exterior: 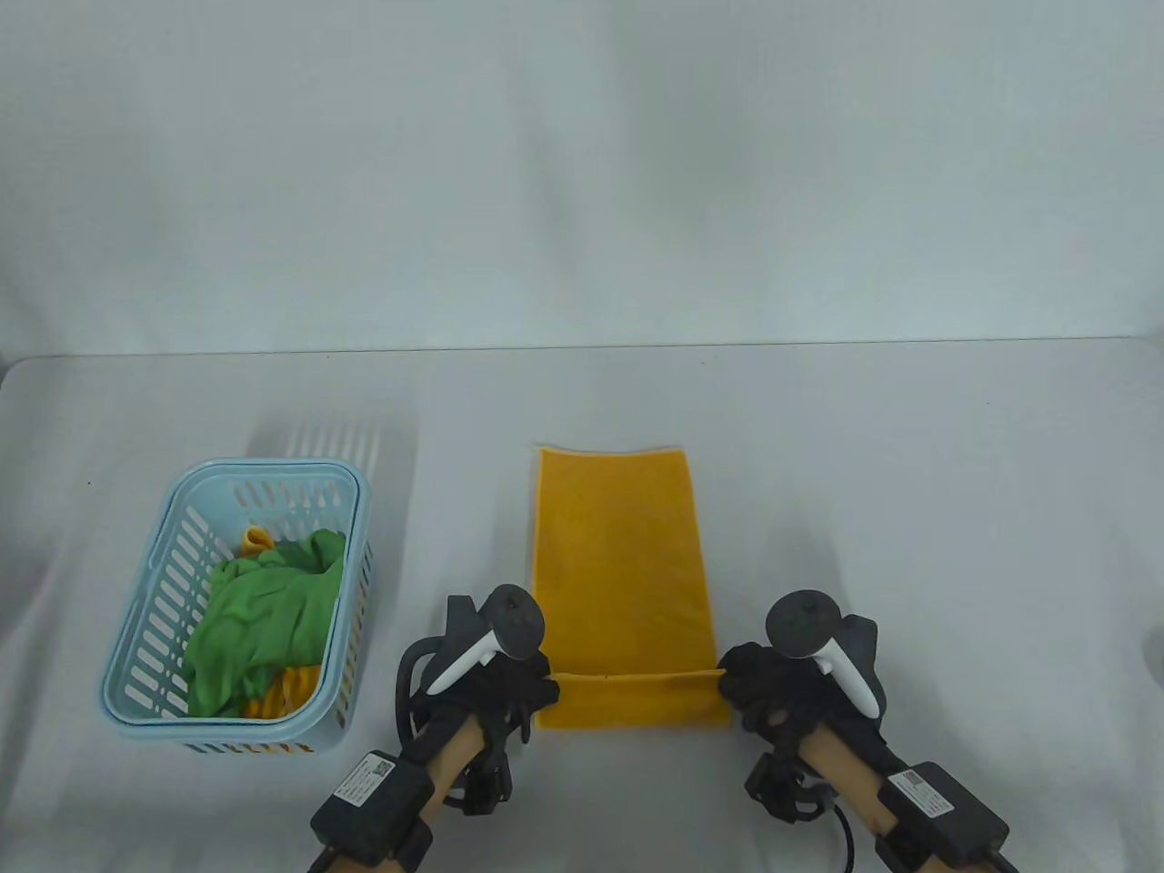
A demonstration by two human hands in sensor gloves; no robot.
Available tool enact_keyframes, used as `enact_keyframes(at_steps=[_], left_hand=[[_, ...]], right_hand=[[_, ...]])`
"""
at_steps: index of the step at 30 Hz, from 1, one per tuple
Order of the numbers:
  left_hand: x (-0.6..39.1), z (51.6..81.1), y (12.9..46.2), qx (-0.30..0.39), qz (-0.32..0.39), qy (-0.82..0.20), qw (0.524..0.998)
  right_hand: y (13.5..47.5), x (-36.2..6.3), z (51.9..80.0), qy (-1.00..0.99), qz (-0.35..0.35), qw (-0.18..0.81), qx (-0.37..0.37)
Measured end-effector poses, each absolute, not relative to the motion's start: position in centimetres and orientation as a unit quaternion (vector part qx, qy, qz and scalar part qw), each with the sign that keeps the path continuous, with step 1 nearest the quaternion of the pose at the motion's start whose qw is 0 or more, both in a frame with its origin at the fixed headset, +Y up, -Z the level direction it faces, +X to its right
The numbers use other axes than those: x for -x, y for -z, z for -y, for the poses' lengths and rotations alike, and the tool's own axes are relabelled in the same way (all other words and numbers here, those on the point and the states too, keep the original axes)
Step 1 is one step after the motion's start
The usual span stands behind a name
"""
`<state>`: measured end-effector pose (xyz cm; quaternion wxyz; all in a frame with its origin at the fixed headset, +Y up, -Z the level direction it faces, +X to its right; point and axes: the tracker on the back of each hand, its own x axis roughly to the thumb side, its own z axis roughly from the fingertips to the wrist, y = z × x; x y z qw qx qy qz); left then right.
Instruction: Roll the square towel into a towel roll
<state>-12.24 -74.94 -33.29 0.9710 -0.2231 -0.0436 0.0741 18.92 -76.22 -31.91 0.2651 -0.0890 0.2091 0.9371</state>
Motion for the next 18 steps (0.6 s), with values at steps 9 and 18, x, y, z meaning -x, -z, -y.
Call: enact_keyframes(at_steps=[9,18], left_hand=[[11.8,74.9,33.2,0.179,0.026,-0.009,0.983],[13.1,73.7,33.6,0.165,0.034,-0.059,0.984]], right_hand=[[32.0,-19.1,75.9,-0.943,-0.194,0.248,0.108],[32.1,-19.6,74.0,-0.939,-0.156,0.289,0.101]])
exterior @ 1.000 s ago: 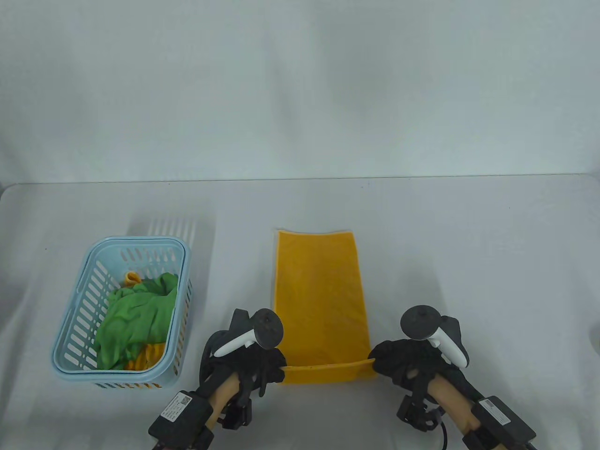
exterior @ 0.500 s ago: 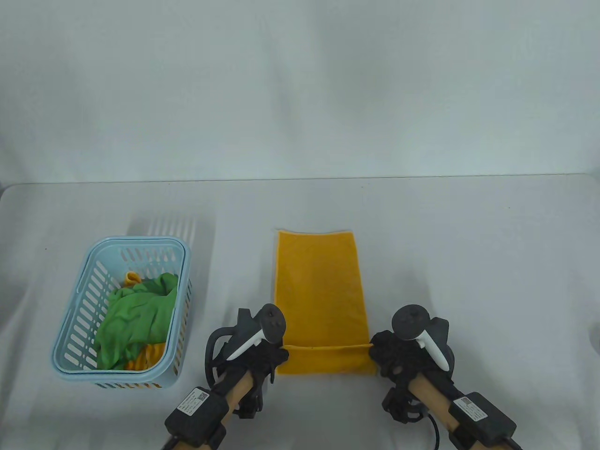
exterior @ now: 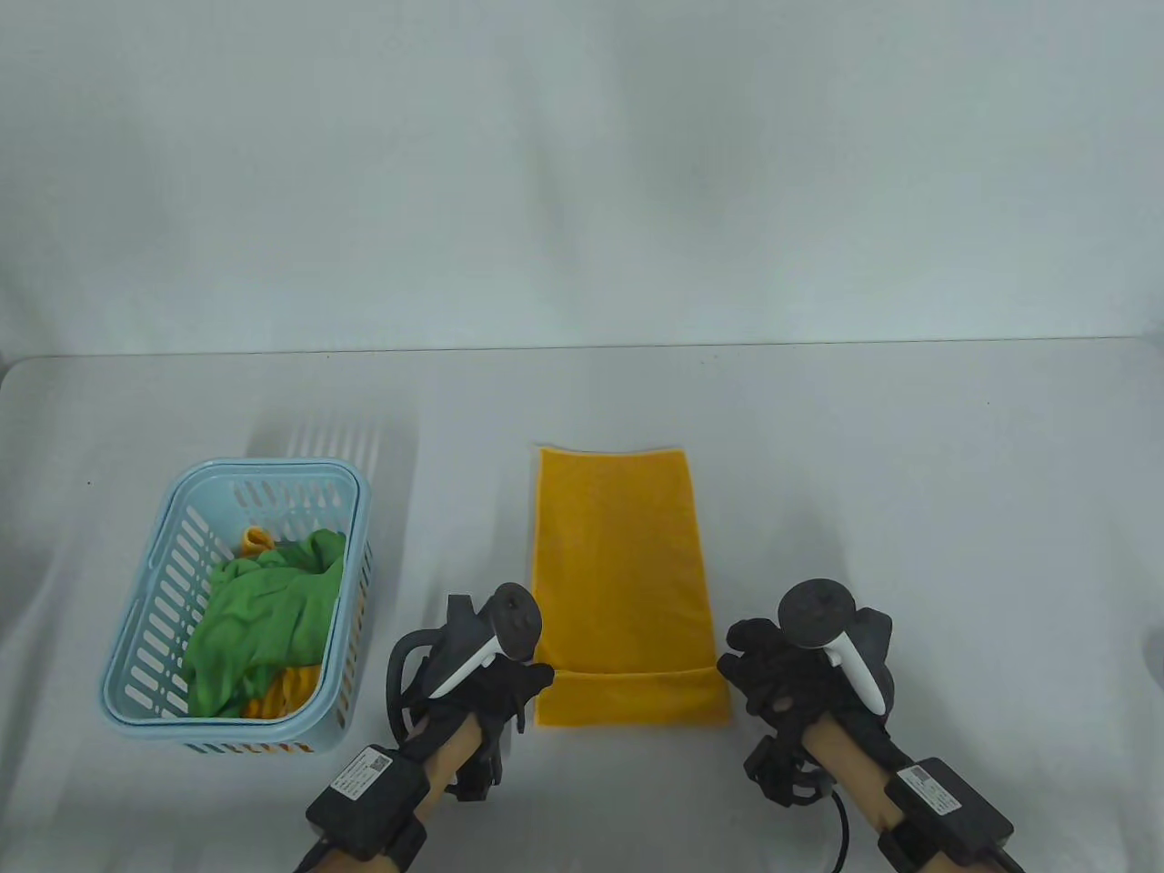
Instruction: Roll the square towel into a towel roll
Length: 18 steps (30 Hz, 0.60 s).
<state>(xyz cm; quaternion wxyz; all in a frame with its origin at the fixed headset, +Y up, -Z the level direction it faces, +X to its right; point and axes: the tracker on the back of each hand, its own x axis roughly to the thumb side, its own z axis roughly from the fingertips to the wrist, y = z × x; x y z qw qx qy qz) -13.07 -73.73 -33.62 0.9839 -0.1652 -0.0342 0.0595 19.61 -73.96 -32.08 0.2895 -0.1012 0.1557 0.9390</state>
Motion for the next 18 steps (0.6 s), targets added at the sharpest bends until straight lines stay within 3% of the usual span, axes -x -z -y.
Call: enact_keyframes(at_steps=[10,18], left_hand=[[10.5,70.2,31.2,0.096,0.137,-0.036,0.985],[8.0,72.3,30.0,0.183,0.262,0.001,0.948]], right_hand=[[29.8,-16.2,71.8,-0.957,-0.123,0.258,-0.039],[29.3,-14.6,74.0,-0.976,-0.142,0.146,-0.077]])
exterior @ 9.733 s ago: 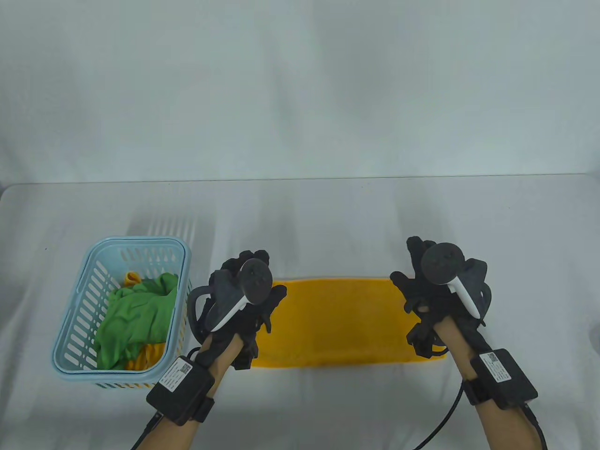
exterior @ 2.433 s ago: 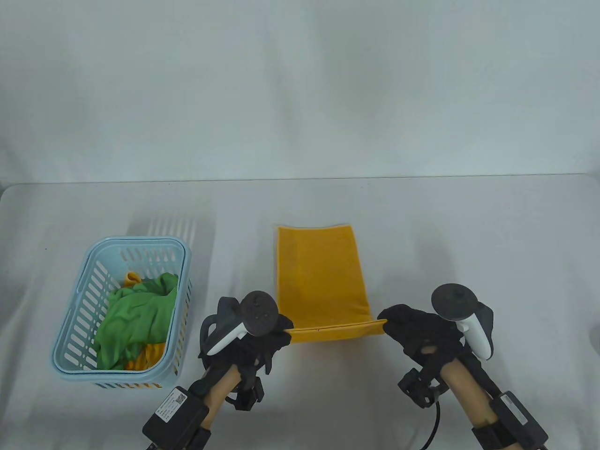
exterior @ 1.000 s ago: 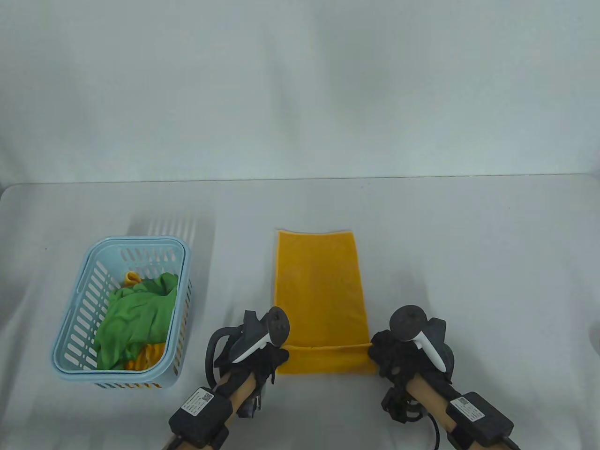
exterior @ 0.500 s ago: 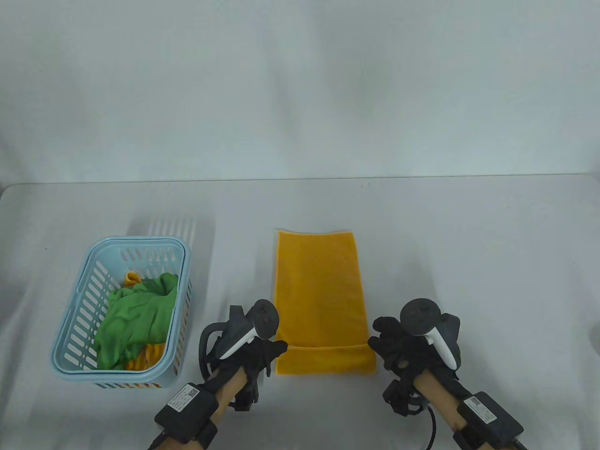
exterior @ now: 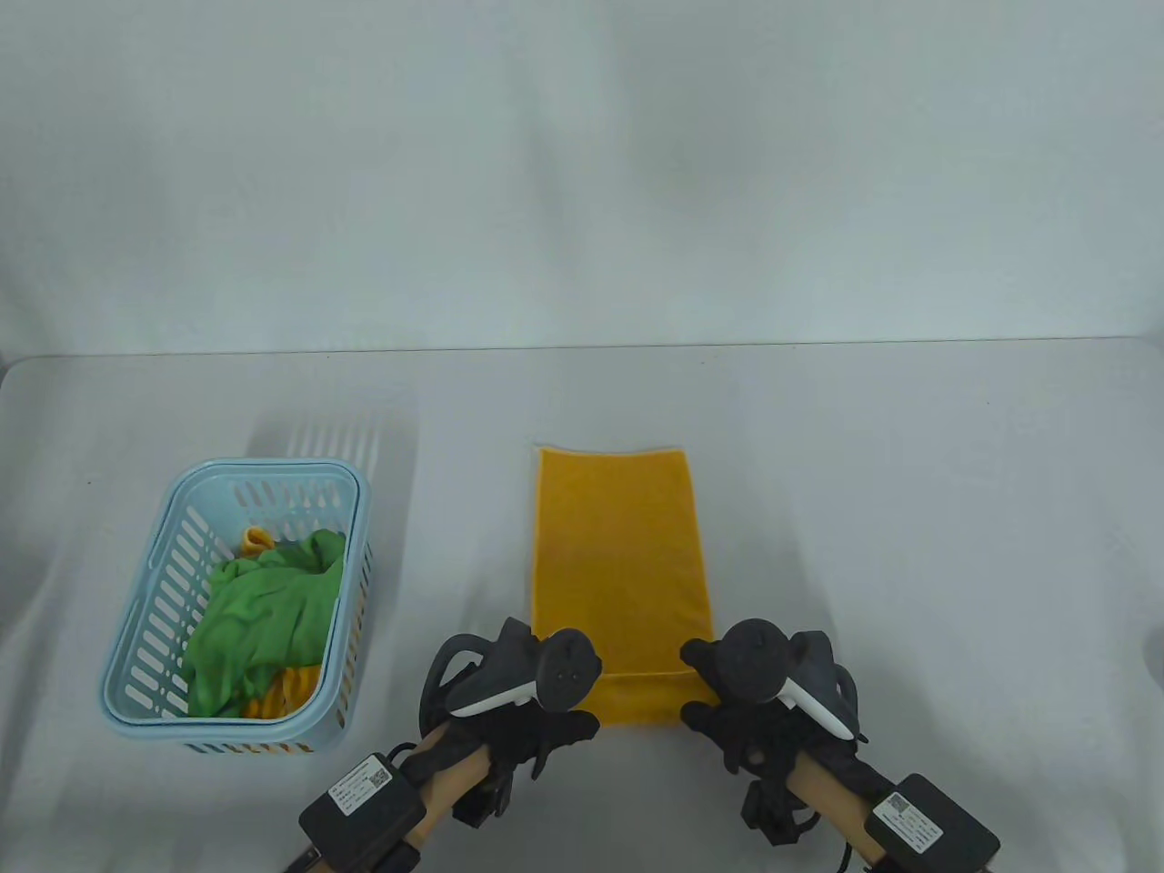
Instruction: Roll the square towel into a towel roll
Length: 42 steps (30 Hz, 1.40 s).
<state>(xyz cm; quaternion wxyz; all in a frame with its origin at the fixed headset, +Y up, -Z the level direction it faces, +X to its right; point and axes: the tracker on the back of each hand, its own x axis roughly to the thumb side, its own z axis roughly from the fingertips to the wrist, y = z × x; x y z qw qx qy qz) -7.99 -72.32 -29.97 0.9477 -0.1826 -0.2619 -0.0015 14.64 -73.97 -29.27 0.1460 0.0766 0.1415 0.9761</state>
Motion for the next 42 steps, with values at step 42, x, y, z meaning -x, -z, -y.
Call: enact_keyframes(at_steps=[42], left_hand=[[10.8,74.1,32.8,0.237,0.171,-0.093,0.952]], right_hand=[[34.3,-17.5,74.6,-0.924,-0.256,0.275,-0.065]])
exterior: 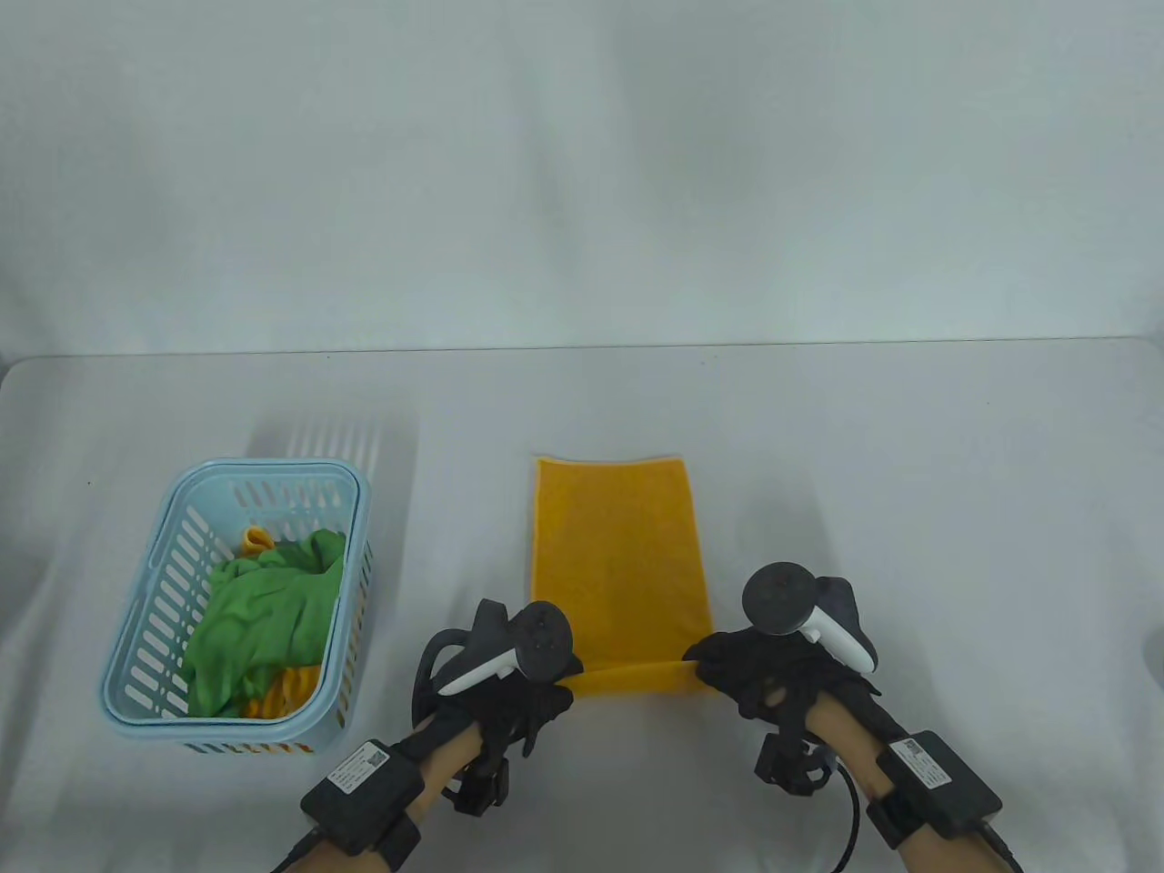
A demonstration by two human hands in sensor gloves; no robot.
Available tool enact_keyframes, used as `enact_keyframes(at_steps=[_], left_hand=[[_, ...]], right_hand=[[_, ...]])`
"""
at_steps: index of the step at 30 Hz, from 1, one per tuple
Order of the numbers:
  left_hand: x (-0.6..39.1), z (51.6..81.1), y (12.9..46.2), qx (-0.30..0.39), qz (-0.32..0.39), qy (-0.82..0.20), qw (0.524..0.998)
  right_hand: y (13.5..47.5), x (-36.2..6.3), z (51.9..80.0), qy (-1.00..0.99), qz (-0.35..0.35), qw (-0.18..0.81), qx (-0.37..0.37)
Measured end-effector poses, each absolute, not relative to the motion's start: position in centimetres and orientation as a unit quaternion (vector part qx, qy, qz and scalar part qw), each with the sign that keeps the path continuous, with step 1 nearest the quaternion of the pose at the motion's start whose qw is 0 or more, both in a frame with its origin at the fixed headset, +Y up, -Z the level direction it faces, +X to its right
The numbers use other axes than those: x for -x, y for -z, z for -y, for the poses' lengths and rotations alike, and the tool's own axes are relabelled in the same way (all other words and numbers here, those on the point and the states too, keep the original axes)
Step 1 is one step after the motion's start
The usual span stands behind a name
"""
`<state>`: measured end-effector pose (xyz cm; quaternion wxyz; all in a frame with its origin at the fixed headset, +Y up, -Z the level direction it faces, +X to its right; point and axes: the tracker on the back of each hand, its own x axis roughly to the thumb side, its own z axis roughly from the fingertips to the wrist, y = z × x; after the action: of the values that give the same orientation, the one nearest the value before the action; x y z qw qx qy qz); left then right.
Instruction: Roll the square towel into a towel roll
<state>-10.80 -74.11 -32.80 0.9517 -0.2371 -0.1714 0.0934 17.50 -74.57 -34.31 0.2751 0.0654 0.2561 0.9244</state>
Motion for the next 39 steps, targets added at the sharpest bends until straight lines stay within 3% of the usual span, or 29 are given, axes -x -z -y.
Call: enact_keyframes(at_steps=[7,16,26,33,39], left_hand=[[11.5,74.3,33.6,0.233,0.138,-0.121,0.955],[11.9,74.4,33.7,0.258,0.138,-0.116,0.949],[12.0,75.1,33.7,0.148,0.055,-0.006,0.987],[12.6,74.9,33.9,0.126,0.034,-0.003,0.991],[13.2,73.6,33.7,0.102,0.036,-0.029,0.994]], right_hand=[[34.3,-17.6,75.4,-0.914,-0.263,0.304,-0.053],[33.7,-16.8,75.5,-0.926,-0.268,0.262,-0.043],[33.6,-15.9,76.2,-0.977,-0.113,0.176,0.039],[33.6,-16.3,75.9,-0.977,-0.109,0.177,0.050],[33.0,-16.6,73.9,-0.972,-0.086,0.217,0.019]])
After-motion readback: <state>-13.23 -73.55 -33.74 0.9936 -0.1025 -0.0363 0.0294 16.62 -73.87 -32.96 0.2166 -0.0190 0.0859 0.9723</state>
